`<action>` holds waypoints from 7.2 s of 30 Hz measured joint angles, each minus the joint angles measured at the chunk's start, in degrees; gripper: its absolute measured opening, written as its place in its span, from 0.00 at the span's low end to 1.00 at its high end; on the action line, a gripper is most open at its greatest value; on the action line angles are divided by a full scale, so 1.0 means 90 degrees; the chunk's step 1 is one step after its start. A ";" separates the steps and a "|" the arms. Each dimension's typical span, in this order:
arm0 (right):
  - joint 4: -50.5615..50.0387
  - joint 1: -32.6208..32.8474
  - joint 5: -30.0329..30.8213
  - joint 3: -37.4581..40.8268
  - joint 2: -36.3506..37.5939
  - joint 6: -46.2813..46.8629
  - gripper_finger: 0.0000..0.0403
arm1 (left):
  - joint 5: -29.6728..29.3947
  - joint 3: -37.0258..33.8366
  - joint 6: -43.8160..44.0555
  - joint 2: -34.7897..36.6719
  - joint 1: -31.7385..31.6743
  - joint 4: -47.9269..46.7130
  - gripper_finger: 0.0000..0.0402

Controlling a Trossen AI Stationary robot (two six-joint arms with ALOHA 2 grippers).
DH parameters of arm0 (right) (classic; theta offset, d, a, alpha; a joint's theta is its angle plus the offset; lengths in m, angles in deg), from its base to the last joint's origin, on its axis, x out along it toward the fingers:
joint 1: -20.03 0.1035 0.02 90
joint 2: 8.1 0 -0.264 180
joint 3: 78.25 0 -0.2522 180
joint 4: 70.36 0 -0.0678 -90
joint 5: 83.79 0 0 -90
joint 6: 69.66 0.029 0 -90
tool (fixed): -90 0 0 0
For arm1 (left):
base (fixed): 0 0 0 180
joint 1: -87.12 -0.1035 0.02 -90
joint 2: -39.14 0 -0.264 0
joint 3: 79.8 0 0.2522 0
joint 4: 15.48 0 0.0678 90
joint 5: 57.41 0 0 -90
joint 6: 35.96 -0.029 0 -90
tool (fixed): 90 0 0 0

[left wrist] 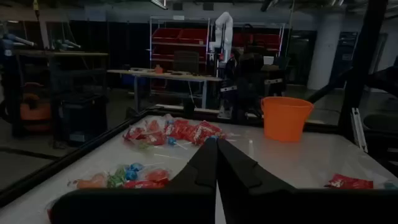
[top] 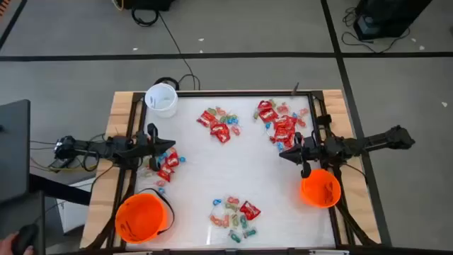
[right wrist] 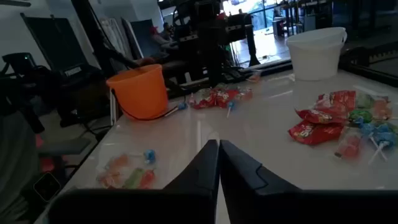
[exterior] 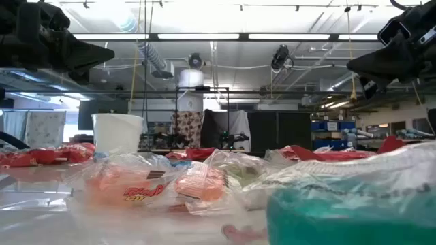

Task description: Sort candy by brand, put in halloween buckets

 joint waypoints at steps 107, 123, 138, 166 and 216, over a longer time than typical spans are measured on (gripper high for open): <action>0.4272 -0.1807 0.1007 -0.1851 -0.6552 -0.1986 0.39 | 0.0694 0.3096 0.4403 -0.6685 -0.0007 -0.4960 0.37; 0.4702 -0.1925 0.0865 -0.1851 -0.6552 -0.3026 0.38 | 0.0653 0.3345 0.4690 -0.7649 -0.0010 -0.4990 0.13; 0.4843 -0.2239 0.0411 -0.1848 -0.6771 -0.3000 0.38 | -0.0744 0.5870 0.3675 -0.7645 -0.1628 -0.6999 0.01; 0.4741 -0.2348 -0.0487 -0.1848 -0.6960 -0.2949 0.38 | -0.0373 0.6901 0.1183 -0.8447 -0.6067 -0.6583 0.40; 0.4582 -0.2438 -0.0889 -0.1846 -0.6958 -0.3013 0.38 | 0.1358 0.6890 0.1190 -1.1079 -0.4248 -0.3547 0.02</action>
